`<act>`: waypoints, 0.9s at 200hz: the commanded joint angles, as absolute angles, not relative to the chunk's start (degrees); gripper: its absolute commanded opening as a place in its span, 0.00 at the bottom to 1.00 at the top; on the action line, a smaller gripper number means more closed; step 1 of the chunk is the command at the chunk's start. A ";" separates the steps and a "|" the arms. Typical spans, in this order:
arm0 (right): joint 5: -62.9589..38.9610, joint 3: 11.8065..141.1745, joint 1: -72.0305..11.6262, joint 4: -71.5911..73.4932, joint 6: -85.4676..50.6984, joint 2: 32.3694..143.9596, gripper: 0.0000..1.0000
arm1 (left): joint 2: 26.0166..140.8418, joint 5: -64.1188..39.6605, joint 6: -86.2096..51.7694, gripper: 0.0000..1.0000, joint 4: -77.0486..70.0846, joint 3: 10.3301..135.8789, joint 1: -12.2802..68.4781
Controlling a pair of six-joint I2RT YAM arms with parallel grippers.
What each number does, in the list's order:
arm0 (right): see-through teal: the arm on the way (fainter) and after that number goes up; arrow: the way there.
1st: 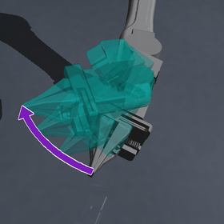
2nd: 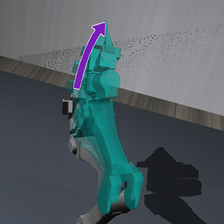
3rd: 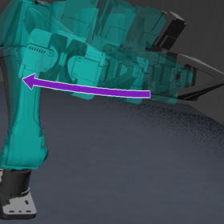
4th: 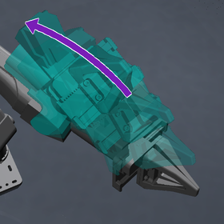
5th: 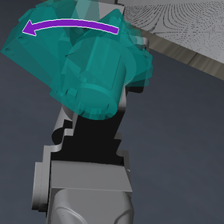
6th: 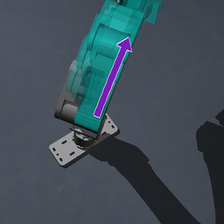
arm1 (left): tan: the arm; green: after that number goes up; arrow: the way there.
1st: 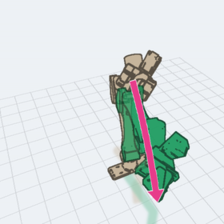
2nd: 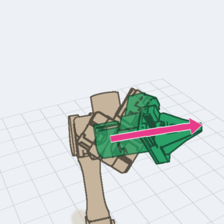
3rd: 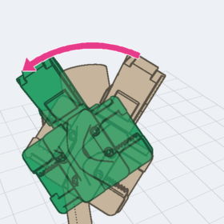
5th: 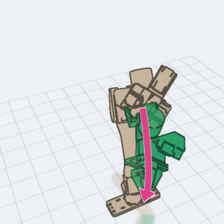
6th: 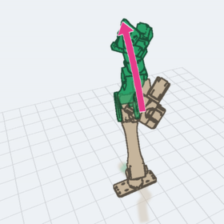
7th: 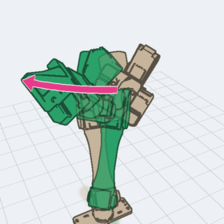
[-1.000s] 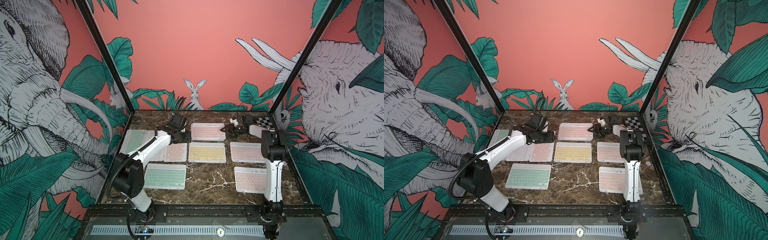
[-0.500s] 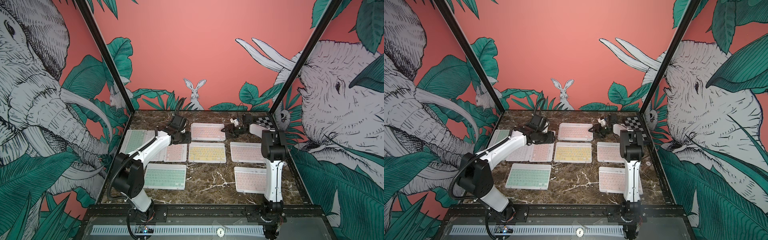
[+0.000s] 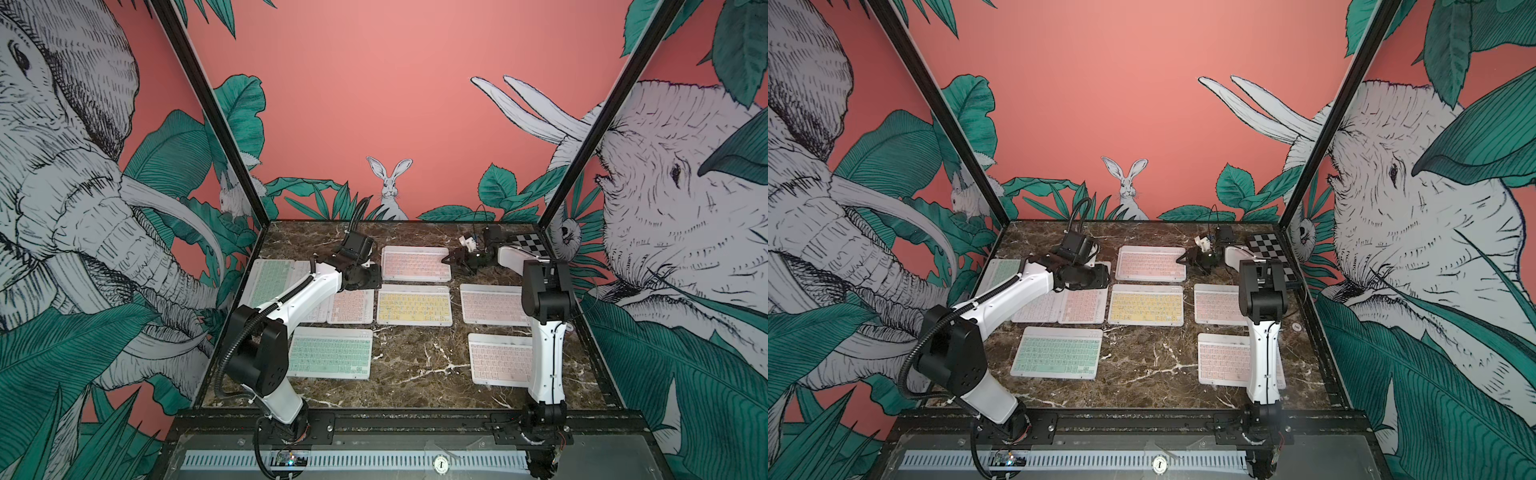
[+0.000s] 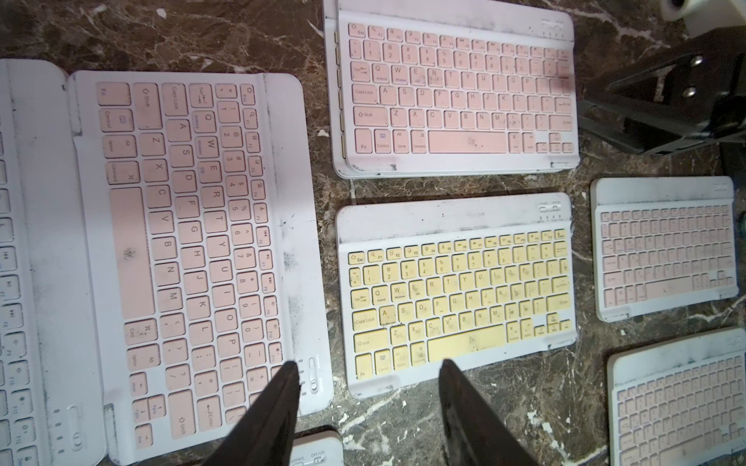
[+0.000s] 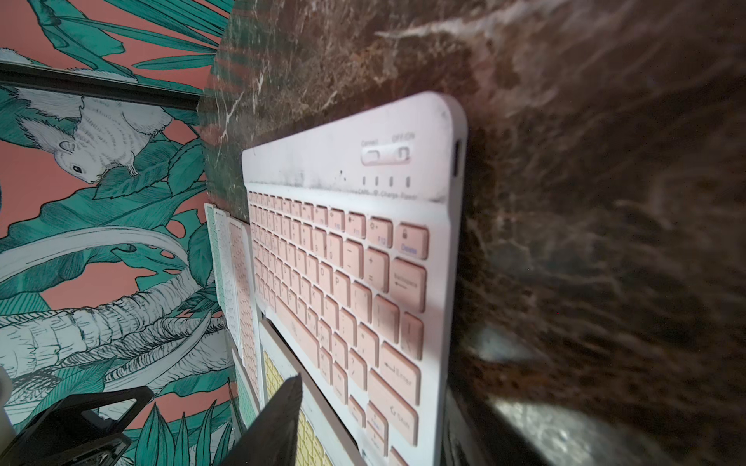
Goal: Stack the numeric keypads
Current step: Place the numeric keypad at the numeric keypad.
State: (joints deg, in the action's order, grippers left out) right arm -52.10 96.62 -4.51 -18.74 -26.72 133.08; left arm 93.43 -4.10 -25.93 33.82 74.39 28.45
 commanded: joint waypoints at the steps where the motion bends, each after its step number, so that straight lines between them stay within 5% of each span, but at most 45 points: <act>1: -49.92 97.54 -5.01 -20.65 -25.75 132.98 0.55 | 91.50 -4.41 -26.28 0.58 33.16 73.48 28.48; 180: -36.99 97.79 -6.10 -26.93 -21.29 127.53 0.62 | 90.38 -4.71 -26.28 0.58 33.13 72.86 28.48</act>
State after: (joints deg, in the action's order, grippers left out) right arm -39.44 97.34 -5.58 -25.26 -22.39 129.58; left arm 92.77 -4.14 -25.96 32.84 73.17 28.45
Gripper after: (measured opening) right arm 0.617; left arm 0.576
